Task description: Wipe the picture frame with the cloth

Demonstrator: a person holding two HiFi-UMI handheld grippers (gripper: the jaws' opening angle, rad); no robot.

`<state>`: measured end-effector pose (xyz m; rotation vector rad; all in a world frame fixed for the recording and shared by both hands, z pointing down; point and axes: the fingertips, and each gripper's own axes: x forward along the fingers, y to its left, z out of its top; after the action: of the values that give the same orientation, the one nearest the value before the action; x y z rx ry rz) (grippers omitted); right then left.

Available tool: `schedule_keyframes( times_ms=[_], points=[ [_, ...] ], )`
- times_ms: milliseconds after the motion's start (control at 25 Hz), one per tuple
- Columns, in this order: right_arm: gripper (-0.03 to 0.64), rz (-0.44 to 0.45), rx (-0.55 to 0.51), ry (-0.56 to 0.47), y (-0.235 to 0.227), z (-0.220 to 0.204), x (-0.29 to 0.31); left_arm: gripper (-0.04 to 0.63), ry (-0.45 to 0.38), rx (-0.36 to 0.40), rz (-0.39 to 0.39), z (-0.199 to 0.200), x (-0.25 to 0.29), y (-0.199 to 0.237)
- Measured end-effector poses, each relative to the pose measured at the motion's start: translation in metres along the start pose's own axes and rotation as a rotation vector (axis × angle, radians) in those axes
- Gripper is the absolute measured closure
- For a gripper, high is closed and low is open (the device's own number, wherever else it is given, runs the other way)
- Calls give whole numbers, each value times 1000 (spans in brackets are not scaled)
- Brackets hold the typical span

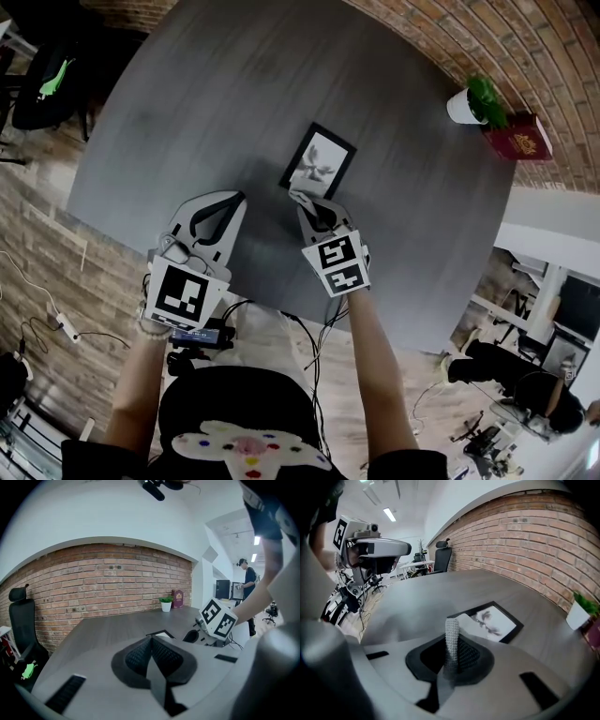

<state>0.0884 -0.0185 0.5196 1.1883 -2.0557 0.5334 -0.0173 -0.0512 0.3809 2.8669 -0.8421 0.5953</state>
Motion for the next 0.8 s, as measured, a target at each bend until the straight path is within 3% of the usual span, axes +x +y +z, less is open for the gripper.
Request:
schedule_keyframes(
  times_ms=[400,800],
  points=[
    [592,-95,69,74,-26,-46,-30,586,-12,9,-22,4,-1,0],
    [592,-84,81,26,-5,-21,-13,586,-27,33,-34,13,-10,1]
  ],
)
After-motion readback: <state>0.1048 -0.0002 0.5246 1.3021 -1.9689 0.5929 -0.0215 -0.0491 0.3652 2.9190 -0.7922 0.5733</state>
